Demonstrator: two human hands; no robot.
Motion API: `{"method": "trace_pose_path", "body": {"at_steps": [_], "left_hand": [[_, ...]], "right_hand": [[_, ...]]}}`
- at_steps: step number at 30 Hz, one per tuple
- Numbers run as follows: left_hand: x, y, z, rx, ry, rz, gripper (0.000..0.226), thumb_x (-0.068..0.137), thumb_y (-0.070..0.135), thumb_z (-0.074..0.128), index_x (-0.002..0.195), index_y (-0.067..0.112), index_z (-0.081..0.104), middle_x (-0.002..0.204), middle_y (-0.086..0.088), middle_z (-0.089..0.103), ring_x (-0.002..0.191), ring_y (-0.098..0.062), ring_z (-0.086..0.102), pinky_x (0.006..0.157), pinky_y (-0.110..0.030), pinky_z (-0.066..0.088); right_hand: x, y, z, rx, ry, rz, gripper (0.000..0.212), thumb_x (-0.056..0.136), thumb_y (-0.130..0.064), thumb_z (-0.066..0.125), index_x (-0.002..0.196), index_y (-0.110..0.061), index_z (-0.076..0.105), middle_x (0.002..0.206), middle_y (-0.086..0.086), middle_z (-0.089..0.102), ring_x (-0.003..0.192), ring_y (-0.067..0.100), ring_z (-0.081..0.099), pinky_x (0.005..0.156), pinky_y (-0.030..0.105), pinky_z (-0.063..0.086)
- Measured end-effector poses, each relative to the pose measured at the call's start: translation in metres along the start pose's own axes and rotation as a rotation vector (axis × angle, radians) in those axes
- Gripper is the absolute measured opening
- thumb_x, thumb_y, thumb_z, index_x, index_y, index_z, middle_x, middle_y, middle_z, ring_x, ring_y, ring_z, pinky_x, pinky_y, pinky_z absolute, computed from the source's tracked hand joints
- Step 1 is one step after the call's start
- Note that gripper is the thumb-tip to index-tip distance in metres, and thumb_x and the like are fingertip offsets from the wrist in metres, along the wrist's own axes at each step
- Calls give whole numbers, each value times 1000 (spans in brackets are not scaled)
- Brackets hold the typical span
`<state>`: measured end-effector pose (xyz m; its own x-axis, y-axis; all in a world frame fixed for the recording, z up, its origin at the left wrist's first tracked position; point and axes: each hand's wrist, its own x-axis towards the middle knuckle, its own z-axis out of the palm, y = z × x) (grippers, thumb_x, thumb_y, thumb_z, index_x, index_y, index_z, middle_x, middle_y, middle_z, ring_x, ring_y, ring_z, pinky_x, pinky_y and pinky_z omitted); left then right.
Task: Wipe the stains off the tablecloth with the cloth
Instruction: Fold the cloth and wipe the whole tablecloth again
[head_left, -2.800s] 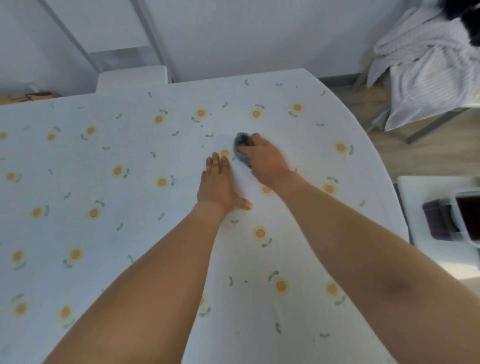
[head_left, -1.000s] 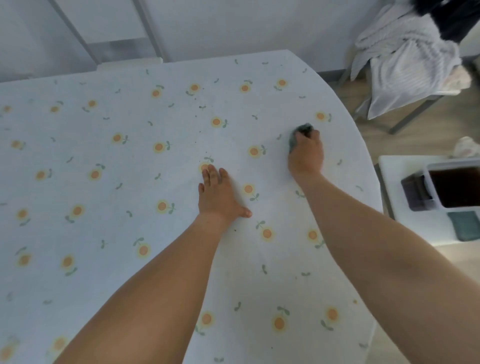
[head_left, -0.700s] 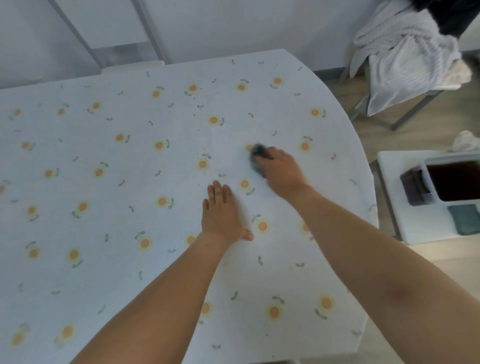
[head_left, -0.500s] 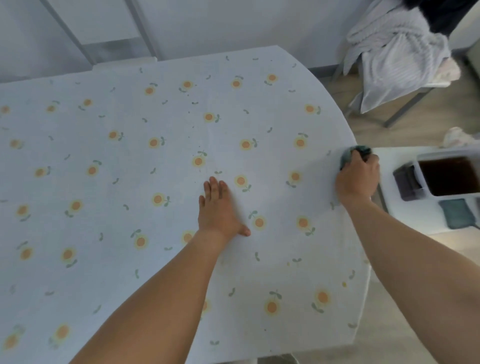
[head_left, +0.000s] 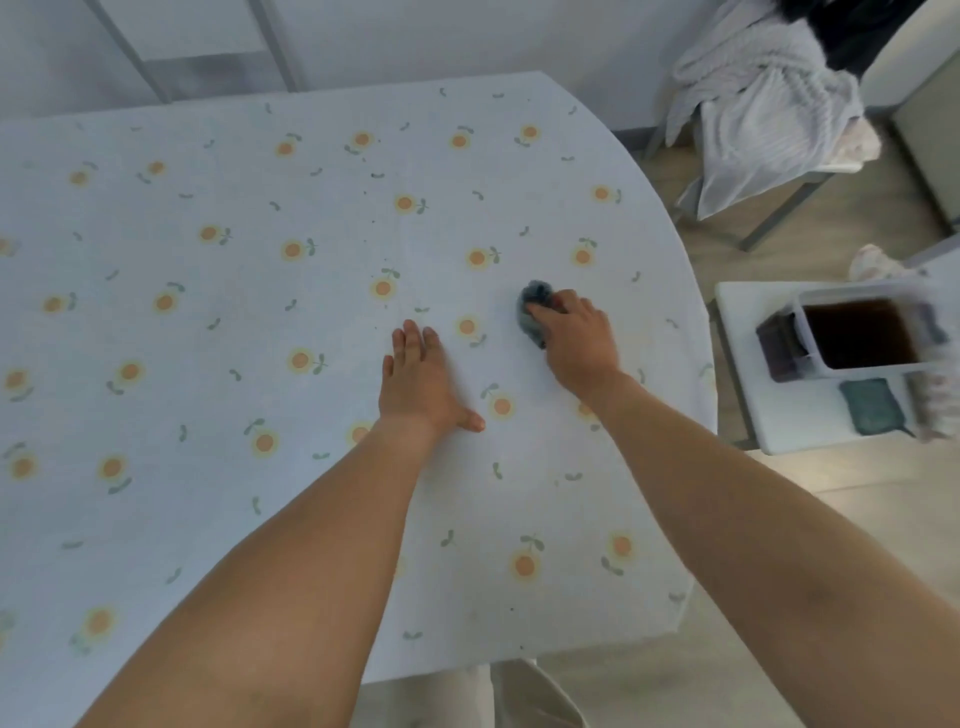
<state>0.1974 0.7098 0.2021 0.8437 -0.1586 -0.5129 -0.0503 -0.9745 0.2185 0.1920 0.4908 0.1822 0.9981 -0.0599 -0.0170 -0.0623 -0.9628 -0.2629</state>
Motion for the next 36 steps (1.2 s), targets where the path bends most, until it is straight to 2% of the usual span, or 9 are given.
{"method": "trace_pose_path", "body": {"at_steps": [4, 8, 14, 17, 19, 24, 28, 31, 36], "left_hand": [[-28, -3, 16, 8, 51, -4, 131, 71, 62, 77, 157, 4, -4, 165, -15, -11, 152, -29, -12, 124, -45, 6], [-54, -18, 26, 15, -22, -1, 143, 62, 60, 84, 157, 5, -8, 164, -13, -17, 152, -29, -16, 124, -44, 3], [-57, -18, 25, 6, -12, 4, 148, 56, 51, 92, 157, 4, -6, 165, -12, -13, 152, -27, -14, 124, -46, 7], [-56, -20, 25, -15, -11, -1, 149, 55, 51, 92, 157, 5, -6, 165, -10, -14, 152, -26, -14, 124, -44, 5], [-58, -20, 25, -15, -4, 3, 148, 55, 51, 92, 157, 5, -5, 165, -12, -14, 152, -26, -14, 124, -44, 5], [-55, -18, 28, -13, 8, -14, 149, 54, 49, 94, 157, 5, -4, 165, -12, -13, 152, -27, -13, 124, -44, 6], [-67, -17, 31, 45, 12, -15, 139, 63, 53, 88, 157, 6, -4, 165, -14, -12, 152, -30, -12, 124, -47, 9], [-98, -6, 48, 115, -19, 27, 141, 63, 64, 82, 157, 8, -6, 164, -18, -14, 151, -33, -15, 122, -52, 7], [-123, -1, 69, 86, -41, 30, 151, 56, 64, 85, 157, 9, -13, 164, -14, -19, 151, -30, -17, 123, -51, 5]], "right_hand": [[-39, 84, -25, 54, 144, 538, 38, 88, -18, 52, 126, -17, 59, 125, 16, 50, 109, 39, 50, 100, 44, 41], [-33, 44, -17, 129, 219, 750, 43, 85, -6, 48, 127, -9, 56, 131, 16, 42, 114, 37, 47, 101, 40, 39], [-23, -106, 19, 163, -153, -45, 57, 82, -5, 58, 135, -27, 53, 135, 8, 41, 114, 30, 44, 100, 36, 39], [-36, -99, 21, 54, -200, -224, 60, 82, -11, 62, 138, -32, 49, 133, 6, 43, 113, 28, 45, 98, 37, 40], [-51, -59, 13, 41, -93, -120, 52, 85, -12, 57, 134, -30, 53, 125, 7, 49, 108, 30, 49, 92, 39, 42], [-100, 73, -15, 83, 180, 570, 51, 90, -10, 51, 140, -16, 47, 130, 17, 44, 115, 39, 46, 102, 45, 37], [-99, 68, -10, 96, 198, 747, 51, 86, -5, 49, 137, -10, 48, 132, 18, 41, 118, 39, 44, 104, 40, 34], [-91, 10, 1, 78, 136, 582, 53, 81, -7, 51, 134, -14, 49, 128, 15, 44, 110, 37, 47, 97, 40, 40], [-103, -112, 17, 105, -191, -62, 52, 88, -14, 52, 137, -32, 48, 134, 7, 41, 113, 31, 44, 99, 37, 38]]}}
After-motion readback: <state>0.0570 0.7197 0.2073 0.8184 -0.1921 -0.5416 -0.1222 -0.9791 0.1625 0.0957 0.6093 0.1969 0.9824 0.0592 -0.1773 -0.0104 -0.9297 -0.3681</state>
